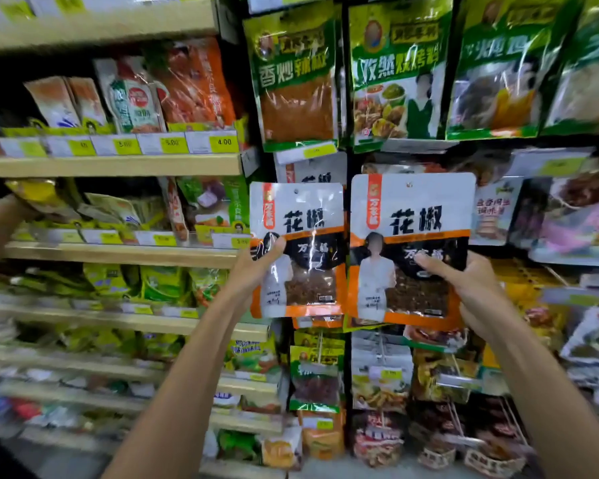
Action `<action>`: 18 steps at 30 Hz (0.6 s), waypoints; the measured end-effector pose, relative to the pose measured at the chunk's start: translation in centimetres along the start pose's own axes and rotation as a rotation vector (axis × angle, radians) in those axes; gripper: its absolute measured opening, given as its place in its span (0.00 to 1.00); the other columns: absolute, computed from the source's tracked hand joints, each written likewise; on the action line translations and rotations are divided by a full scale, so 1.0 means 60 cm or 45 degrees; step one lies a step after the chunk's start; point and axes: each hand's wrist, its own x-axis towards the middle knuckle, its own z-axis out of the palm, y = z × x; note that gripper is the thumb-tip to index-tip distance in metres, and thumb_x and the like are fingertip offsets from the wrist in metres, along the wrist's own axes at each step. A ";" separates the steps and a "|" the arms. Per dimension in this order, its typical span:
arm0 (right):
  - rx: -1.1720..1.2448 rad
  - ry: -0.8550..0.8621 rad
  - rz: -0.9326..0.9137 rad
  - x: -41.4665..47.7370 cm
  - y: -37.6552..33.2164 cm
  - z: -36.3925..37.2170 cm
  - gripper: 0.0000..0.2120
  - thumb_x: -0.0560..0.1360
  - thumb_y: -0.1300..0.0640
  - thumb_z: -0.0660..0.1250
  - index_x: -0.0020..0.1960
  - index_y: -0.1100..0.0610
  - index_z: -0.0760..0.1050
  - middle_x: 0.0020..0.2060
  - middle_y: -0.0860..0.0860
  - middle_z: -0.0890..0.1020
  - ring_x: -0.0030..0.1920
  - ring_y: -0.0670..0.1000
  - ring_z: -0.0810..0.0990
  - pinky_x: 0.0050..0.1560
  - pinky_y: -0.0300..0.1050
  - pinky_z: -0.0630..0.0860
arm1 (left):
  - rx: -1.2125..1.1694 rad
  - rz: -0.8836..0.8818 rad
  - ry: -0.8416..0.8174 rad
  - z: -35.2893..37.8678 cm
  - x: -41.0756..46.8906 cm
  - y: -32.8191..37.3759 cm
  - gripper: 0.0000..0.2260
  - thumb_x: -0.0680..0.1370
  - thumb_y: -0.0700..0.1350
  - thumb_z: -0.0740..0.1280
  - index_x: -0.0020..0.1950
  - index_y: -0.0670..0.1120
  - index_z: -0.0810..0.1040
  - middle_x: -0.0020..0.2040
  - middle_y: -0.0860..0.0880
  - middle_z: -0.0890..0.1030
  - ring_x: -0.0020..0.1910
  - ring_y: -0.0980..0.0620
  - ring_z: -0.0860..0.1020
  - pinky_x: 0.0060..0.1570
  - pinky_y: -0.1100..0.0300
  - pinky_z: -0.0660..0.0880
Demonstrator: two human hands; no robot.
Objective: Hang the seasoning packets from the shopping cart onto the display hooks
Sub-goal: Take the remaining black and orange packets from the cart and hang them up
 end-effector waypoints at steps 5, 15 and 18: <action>0.018 0.020 0.008 0.035 0.019 0.002 0.38 0.52 0.33 0.80 0.55 0.52 0.80 0.51 0.50 0.85 0.57 0.54 0.81 0.64 0.63 0.73 | 0.015 0.099 0.027 0.014 0.067 0.002 0.22 0.65 0.57 0.72 0.57 0.52 0.78 0.54 0.54 0.82 0.54 0.56 0.79 0.58 0.54 0.74; 0.106 0.096 -0.031 0.080 0.046 0.010 0.22 0.57 0.39 0.79 0.47 0.46 0.82 0.48 0.49 0.86 0.54 0.51 0.83 0.64 0.63 0.73 | 0.017 0.243 -0.092 0.040 0.174 -0.006 0.11 0.74 0.51 0.71 0.55 0.56 0.78 0.46 0.65 0.82 0.49 0.69 0.79 0.44 0.73 0.74; 0.125 0.096 -0.027 0.083 0.047 0.017 0.24 0.57 0.40 0.78 0.49 0.47 0.81 0.49 0.49 0.85 0.56 0.52 0.82 0.65 0.63 0.72 | 0.027 0.241 -0.064 0.040 0.184 -0.003 0.09 0.74 0.50 0.71 0.54 0.56 0.77 0.45 0.65 0.82 0.49 0.69 0.78 0.49 0.69 0.74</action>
